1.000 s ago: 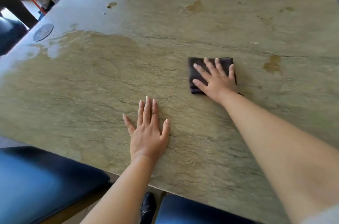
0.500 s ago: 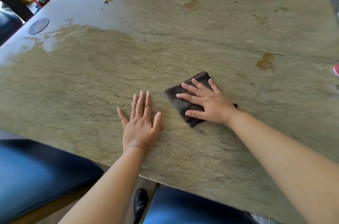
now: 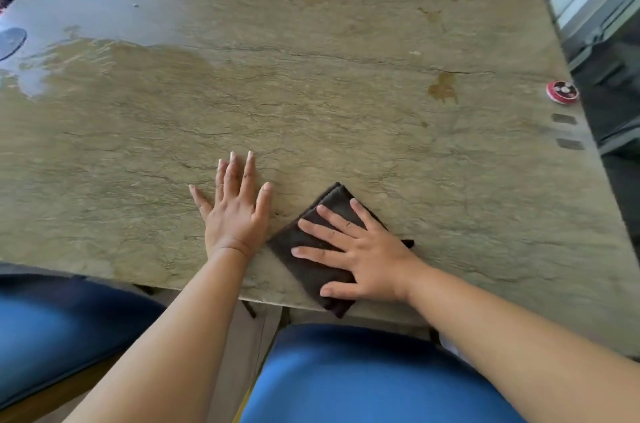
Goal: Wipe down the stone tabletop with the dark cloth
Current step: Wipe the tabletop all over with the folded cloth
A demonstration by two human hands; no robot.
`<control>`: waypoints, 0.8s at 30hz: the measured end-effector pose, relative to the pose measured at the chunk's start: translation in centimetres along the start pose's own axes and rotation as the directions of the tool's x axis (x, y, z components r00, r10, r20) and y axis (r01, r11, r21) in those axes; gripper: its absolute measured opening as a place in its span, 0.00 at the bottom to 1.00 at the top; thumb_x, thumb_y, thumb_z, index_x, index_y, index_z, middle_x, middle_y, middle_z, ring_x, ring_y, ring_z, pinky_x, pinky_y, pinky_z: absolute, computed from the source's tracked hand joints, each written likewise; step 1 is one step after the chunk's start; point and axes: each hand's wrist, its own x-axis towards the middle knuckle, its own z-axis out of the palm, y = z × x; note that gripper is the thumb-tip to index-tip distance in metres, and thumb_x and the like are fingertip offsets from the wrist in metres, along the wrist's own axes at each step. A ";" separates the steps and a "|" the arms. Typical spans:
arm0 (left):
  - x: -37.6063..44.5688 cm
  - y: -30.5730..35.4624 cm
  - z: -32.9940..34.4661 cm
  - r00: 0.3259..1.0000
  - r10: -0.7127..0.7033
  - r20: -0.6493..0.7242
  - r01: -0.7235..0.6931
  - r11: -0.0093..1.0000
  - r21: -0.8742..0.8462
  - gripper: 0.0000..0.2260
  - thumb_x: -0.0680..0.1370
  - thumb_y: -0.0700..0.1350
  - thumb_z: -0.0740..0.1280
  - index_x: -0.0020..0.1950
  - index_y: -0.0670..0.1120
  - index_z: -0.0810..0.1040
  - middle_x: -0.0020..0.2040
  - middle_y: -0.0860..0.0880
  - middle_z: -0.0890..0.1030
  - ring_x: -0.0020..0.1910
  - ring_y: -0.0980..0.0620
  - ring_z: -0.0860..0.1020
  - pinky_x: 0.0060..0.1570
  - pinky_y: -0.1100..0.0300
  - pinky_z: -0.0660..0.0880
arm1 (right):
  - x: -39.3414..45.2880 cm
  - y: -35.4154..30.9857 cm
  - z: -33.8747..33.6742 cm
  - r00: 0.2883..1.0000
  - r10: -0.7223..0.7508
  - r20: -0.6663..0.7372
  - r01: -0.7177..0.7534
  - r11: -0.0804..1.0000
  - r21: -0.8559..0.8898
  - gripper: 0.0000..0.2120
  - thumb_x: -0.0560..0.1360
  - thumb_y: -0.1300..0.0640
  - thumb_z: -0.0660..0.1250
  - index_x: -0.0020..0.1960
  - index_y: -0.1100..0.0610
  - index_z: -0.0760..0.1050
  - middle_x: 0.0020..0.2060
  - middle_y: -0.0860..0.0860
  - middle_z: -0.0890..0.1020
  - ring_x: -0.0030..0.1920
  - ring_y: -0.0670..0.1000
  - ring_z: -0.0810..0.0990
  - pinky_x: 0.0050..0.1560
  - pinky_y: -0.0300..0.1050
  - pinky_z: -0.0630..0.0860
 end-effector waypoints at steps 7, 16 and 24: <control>-0.3 0.1 -0.3 0.996 0.034 0.083 -0.036 0.999 0.021 0.31 0.75 0.70 0.37 0.77 0.63 0.51 0.79 0.59 0.46 0.77 0.55 0.36 0.71 0.39 0.32 | 2.6 4.1 -1.1 0.641 0.763 0.085 -0.766 0.629 0.129 0.31 0.74 0.30 0.41 0.75 0.35 0.37 0.77 0.43 0.36 0.76 0.55 0.32 0.70 0.69 0.33; -3.3 8.0 1.6 0.944 0.276 0.180 -0.266 0.961 -0.080 0.25 0.81 0.62 0.45 0.78 0.58 0.55 0.79 0.59 0.48 0.77 0.57 0.37 0.72 0.41 0.31 | -9.0 0.6 0.2 0.966 0.222 0.131 -0.227 0.974 0.021 0.31 0.74 0.29 0.40 0.74 0.33 0.35 0.76 0.40 0.35 0.75 0.51 0.31 0.72 0.62 0.31; -5.7 13.6 4.3 0.928 0.332 0.170 -0.333 0.943 -0.023 0.23 0.82 0.52 0.49 0.78 0.58 0.51 0.79 0.59 0.48 0.77 0.57 0.38 0.71 0.36 0.34 | -8.4 5.2 -0.3 0.485 0.863 0.143 -0.871 0.460 0.172 0.31 0.75 0.30 0.39 0.74 0.36 0.34 0.75 0.43 0.33 0.75 0.56 0.30 0.69 0.69 0.32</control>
